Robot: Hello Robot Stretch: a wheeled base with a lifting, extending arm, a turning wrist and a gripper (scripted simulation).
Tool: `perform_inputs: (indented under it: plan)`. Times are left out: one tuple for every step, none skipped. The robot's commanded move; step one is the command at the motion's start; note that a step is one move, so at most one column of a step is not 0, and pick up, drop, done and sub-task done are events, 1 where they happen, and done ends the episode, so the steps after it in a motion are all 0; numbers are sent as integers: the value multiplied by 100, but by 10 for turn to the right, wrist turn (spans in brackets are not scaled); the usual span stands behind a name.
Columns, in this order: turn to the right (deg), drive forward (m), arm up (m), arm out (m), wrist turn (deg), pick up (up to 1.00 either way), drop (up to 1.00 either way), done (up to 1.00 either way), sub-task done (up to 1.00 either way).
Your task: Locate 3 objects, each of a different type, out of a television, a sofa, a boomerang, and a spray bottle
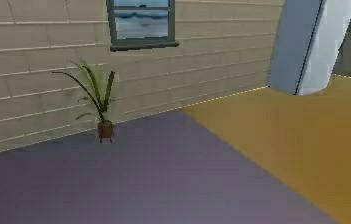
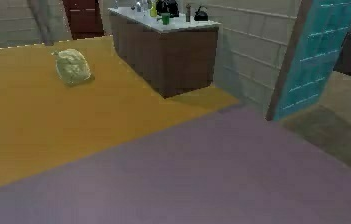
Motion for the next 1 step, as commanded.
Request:
perform_inputs:
  plan:
    - [-450,0,0,0,0,0,0,0,0]
